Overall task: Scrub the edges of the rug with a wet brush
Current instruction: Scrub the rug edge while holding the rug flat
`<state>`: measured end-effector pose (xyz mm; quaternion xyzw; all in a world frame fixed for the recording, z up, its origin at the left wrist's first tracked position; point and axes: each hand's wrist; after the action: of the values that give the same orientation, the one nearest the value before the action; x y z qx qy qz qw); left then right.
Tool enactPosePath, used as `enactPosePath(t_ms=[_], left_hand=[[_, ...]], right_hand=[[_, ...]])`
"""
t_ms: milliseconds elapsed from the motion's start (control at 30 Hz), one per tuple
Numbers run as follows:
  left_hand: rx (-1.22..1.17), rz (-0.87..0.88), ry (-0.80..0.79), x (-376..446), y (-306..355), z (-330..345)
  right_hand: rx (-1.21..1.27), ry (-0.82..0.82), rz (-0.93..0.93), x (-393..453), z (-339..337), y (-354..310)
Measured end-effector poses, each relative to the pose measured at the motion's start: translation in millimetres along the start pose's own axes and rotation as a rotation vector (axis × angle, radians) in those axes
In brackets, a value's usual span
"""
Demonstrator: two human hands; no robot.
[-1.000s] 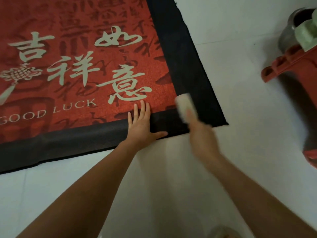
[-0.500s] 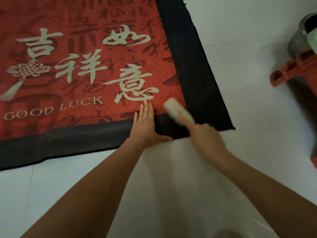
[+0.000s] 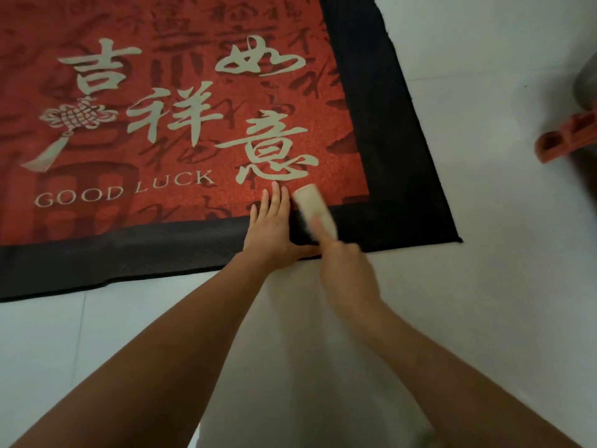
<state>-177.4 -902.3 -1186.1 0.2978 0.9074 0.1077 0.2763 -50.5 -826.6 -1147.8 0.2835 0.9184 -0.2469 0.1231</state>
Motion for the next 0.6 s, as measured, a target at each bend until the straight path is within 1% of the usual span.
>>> enactPosePath(t_ms=[33,67,100,133,167,200,233,267,300,367,400,433,467,500,567,600], left_hand=[[-0.008,0.019,-0.009,-1.3,-4.1,-2.5],[-0.016,0.034,-0.020,-0.8,-6.9,-5.5],[-0.019,0.042,-0.033,-1.8,-11.2,-7.3],[-0.016,0.047,-0.038,-2.3,-12.8,-8.1],[0.000,0.045,-0.033,-3.2,-13.4,-7.8],[0.026,0.034,-0.023,-3.6,-13.8,-7.7],[0.052,0.017,-0.017,-4.3,-14.6,-7.0],[0.071,0.006,-0.015,-3.9,-15.1,-6.3],[0.074,-0.007,-0.011,-3.5,-16.4,-4.8],[0.062,-0.030,-0.012,-1.3,-17.8,-3.8],[0.064,-0.039,-0.019,-0.2,-18.2,-5.2],[0.070,-0.048,-0.027,0.1,-18.8,-6.2],[0.079,-0.052,-0.034,0.1,-17.7,-6.4],[0.089,-0.055,-0.040,-0.7,-18.1,-5.7],[0.088,-0.067,-0.058,-1.6,-16.6,-6.2],[0.083,-0.071,-0.066,-1.7,-16.3,-6.8]], right_hand=[[-0.021,-0.032,-0.058,-2.0,6.8,-5.0],[-0.083,-0.010,-0.093,2.0,5.9,4.5],[-0.142,0.024,-0.075,8.0,-0.8,18.0],[-0.189,0.053,-0.014,14.1,-11.1,37.0],[-0.179,0.088,0.071,15.4,-22.0,50.7],[-0.132,0.137,0.127,14.9,-26.5,55.2],[-0.091,0.143,0.153,10.7,-23.7,45.3],[-0.056,0.123,0.126,6.3,-15.9,27.8],[-0.035,0.066,0.081,0.1,-5.8,7.1],[-0.077,-0.023,-0.081,-8.5,12.2,-14.0],[-0.134,-0.020,-0.164,-3.8,10.9,-6.7],[-0.234,-0.018,-0.189,4.2,1.2,7.8],[-0.317,-0.017,-0.139,16.3,-15.2,28.3],[-0.345,0.014,-0.011,26.6,-33.1,48.8],[-0.267,0.146,0.164,34.6,-49.7,66.1],[-0.212,0.171,0.176,31.4,-42.1,57.5]])
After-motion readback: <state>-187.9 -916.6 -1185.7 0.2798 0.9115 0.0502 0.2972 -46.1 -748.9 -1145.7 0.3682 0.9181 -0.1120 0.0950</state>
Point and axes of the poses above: each hand's wrist, its own x-axis towards the middle knuckle, its own z-axis out of the palm, y = z × x, and after that the axes turned 4 degrees about -z, right-handed
